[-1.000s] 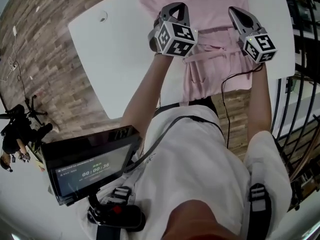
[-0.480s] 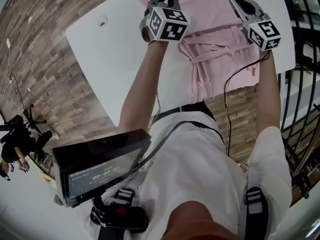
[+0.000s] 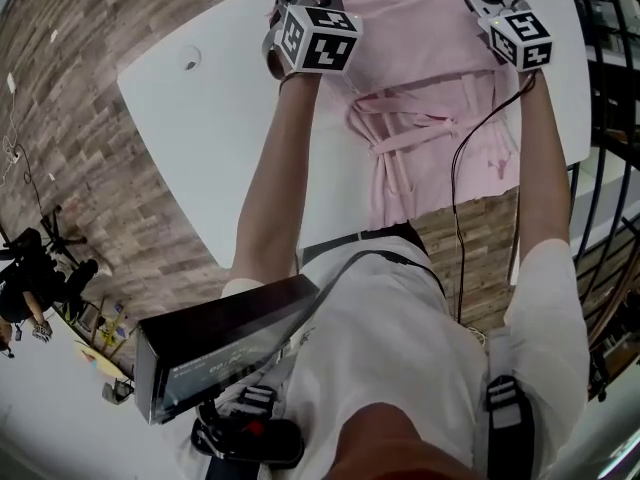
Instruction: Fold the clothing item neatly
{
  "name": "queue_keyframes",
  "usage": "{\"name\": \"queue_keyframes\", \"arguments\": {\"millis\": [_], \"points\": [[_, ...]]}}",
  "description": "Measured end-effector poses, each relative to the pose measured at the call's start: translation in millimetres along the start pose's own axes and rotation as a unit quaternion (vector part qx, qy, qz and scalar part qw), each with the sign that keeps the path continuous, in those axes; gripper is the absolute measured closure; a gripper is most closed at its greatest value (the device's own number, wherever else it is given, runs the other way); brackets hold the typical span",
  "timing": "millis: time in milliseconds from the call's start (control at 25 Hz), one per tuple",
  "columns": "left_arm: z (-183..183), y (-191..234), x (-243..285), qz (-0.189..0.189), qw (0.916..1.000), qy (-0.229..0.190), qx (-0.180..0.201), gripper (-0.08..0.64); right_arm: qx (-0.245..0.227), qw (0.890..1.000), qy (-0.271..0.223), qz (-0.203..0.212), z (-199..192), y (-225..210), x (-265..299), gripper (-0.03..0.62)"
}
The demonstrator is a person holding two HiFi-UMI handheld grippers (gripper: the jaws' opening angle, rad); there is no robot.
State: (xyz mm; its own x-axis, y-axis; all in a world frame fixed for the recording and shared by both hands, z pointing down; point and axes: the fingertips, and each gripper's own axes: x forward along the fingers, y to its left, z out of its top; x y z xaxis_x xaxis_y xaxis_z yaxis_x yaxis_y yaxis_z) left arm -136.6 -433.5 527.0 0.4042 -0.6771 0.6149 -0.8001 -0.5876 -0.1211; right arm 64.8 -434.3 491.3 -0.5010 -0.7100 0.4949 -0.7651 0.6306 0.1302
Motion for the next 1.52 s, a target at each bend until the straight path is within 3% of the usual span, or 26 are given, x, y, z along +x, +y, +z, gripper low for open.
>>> {"name": "queue_keyframes", "arguments": {"millis": [120, 360, 520, 800, 1080, 1160, 1240, 1520], "points": [[-12.2, 0.7, 15.9, -0.005, 0.9999, 0.014, -0.008, 0.492, -0.003, 1.000, 0.007, 0.005, -7.1, -6.4, 14.6, 0.581], [-20.2, 16.6, 43.7, -0.012, 0.9991, 0.027, -0.029, 0.491, 0.009, 0.999, 0.038, 0.019, -22.8, -20.1, 49.3, 0.465], [-22.1, 22.4, 50.3, -0.018, 0.9983, 0.030, -0.048, 0.491, 0.024, 0.998, 0.047, 0.033, -25.3, -27.5, 65.1, 0.451], [-19.8, 26.1, 55.3, -0.036, 0.9970, 0.036, -0.058, 0.492, 0.058, 0.989, 0.094, 0.097, -30.2, -45.7, 75.6, 0.451], [-25.6, 19.4, 65.1, -0.044, 0.9966, 0.051, -0.047, 0.492, 0.064, 0.986, 0.114, 0.101, -50.4, -53.6, 83.8, 0.456], [-27.0, 17.9, 68.2, -0.049, 0.9965, 0.052, -0.043, 0.522, 0.054, 0.985, 0.123, 0.105, -53.7, -50.6, 90.5, 0.558], [-27.4, 17.4, 69.1, -0.055, 0.9964, 0.051, -0.039, 0.542, 0.040, 0.985, 0.130, 0.106, -55.9, -47.9, 94.8, 0.572], [-8.7, 8.5, 38.5, -0.065, 0.9973, 0.018, -0.028, 0.546, 0.007, 0.993, 0.075, 0.089, -25.9, -44.2, 60.4, 0.575]]}}
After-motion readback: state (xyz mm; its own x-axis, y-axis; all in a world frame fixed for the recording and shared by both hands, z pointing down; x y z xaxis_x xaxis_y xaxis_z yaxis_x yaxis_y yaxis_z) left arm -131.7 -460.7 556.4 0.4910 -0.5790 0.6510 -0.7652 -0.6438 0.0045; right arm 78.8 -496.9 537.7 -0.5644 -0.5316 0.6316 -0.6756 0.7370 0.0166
